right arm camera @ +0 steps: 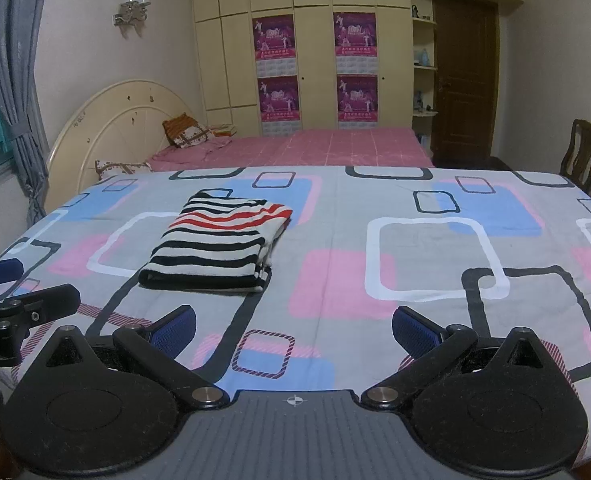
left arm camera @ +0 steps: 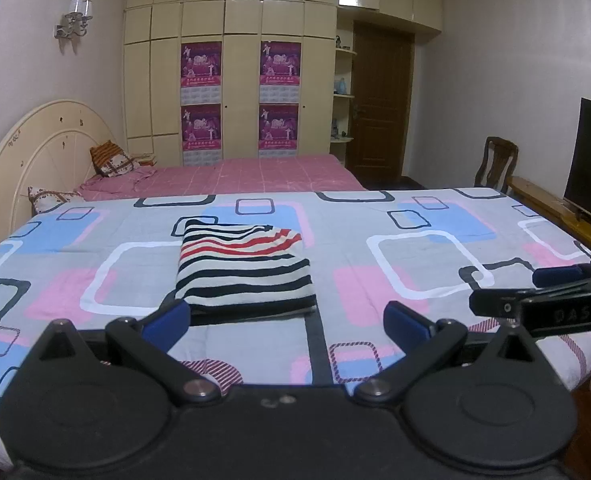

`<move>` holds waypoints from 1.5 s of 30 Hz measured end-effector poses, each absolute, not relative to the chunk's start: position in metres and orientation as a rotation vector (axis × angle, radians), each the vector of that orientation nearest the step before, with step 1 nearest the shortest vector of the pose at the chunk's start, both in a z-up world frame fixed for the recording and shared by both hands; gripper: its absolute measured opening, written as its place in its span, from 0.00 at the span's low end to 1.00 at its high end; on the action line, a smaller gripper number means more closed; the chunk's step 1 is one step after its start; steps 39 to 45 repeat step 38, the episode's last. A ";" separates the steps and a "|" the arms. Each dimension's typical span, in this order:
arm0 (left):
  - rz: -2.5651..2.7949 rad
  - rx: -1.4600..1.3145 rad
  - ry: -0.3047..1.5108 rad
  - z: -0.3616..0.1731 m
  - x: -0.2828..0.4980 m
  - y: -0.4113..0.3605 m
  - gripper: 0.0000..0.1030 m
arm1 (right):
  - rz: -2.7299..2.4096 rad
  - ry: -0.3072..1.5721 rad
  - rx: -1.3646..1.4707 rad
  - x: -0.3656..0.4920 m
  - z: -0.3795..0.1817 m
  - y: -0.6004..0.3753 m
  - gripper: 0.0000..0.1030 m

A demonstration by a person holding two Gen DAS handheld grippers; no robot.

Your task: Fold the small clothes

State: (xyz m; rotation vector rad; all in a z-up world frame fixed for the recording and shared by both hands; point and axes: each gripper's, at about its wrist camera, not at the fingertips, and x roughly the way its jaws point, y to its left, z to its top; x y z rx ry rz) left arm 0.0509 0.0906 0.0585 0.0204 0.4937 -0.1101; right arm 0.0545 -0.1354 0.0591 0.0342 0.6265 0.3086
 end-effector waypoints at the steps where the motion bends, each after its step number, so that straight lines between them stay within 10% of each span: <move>1: -0.110 0.020 0.494 0.058 0.051 0.090 1.00 | 0.309 0.627 0.033 0.055 0.059 -0.136 1.00; 45: -0.128 0.037 0.490 0.057 0.060 0.099 1.00 | 0.318 0.620 0.011 0.061 0.060 -0.131 1.00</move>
